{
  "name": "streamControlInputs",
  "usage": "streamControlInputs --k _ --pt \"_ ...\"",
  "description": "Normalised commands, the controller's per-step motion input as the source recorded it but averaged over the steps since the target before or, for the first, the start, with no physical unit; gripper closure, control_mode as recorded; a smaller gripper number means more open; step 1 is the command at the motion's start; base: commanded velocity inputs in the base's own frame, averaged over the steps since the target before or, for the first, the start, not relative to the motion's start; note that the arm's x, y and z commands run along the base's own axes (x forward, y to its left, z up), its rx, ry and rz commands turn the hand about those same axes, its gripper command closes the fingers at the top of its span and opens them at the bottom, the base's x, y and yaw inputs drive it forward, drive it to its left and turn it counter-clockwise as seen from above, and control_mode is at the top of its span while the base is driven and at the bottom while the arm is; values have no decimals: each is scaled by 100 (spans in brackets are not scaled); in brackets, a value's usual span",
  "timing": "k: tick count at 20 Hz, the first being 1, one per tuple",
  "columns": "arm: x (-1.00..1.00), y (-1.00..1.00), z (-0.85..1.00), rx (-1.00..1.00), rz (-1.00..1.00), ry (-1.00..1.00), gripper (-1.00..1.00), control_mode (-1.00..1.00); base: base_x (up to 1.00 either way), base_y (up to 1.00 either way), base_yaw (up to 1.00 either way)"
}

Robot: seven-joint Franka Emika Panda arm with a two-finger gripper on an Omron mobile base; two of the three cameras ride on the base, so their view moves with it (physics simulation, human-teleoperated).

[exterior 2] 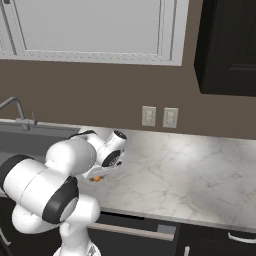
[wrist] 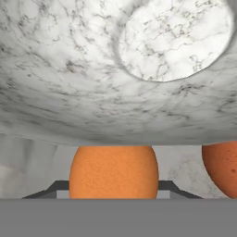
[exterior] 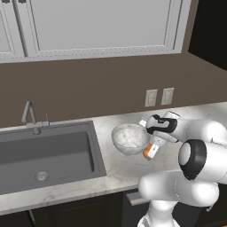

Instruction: Gather the eggs and milk located in the vicinity of the sink area and place them right next to the bowl.

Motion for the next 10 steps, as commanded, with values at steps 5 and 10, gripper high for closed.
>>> streamControlInputs --k 5,10 --pt "0 1 -6 0 0 0 100 -100 0 0 0" --pt "0 0 -1 0 0 0 100 -100 0 0 0"
